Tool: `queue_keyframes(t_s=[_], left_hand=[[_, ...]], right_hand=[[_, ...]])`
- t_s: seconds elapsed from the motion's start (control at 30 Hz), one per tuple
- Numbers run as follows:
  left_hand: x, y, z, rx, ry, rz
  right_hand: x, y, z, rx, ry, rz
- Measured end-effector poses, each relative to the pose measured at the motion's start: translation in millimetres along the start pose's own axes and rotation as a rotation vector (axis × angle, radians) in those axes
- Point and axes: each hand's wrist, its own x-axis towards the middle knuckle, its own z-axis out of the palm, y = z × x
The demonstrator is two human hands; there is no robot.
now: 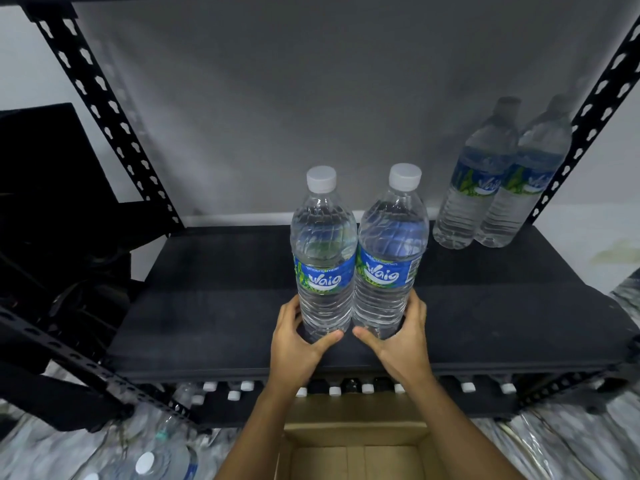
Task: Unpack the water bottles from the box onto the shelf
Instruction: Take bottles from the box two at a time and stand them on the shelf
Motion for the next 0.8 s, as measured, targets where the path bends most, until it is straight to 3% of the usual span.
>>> queue_keyframes(t_s=[0.23, 0.8], left_hand=[[0.3, 0.8, 0.3, -0.02, 0.004, 0.003], [0.2, 0.7, 1.0, -0.002, -0.002, -0.003]], right_hand=[[1.7, -1.9, 4.6, -0.001, 0.131, 0.034], [8.8, 16.3, -21.7, 0.137, -0.105, 0.077]])
